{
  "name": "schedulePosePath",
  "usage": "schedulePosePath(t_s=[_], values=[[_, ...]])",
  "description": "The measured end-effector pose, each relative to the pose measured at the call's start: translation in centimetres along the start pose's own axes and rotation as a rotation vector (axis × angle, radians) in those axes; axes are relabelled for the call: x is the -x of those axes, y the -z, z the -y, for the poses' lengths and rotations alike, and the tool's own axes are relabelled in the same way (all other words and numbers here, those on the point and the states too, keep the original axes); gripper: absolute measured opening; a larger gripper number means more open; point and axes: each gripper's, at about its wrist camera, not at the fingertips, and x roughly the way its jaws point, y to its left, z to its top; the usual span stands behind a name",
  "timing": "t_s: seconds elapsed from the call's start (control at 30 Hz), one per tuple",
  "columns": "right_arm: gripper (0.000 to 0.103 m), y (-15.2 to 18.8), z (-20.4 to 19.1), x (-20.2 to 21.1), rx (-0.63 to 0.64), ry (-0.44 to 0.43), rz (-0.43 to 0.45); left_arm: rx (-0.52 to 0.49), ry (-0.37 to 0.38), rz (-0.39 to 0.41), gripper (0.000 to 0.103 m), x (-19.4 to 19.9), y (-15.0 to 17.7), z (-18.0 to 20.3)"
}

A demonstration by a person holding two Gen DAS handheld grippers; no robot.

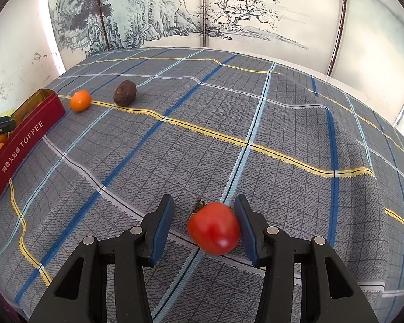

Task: Organize fruits
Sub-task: 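Carry the orange into the tin and open the left gripper, then carry the red tomato toward the tin with the right gripper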

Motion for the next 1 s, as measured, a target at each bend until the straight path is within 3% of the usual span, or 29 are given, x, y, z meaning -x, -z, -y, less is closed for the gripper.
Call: schedulePosePath(t_s=[0.13,0.4,0.7,0.83,1.0], values=[[0.048,0.0,0.0,0.0,-0.002,0.0,0.0,-0.006,-0.055,0.063,0.074,2.2,1.1,0.3],[0.044,0.1,-0.1,0.1,0.003,0.006,-0.001,0.017,-0.098,0.138,0.077,5.8,2.9,0.3],[0.038,1.2,-2.0,2.3,0.017,-0.023,0.02,0.101,-0.032,0.139,0.085,7.7,4.6,-0.6],[0.036,1.8,-1.8,3.0,-0.013,-0.024,0.04,0.1,0.019,0.124,0.087,7.9,5.8,-0.4],[0.033,2.4,-0.9,3.2,-0.043,-0.017,0.037,0.07,0.012,0.154,0.089,8.8,7.1,0.2]])
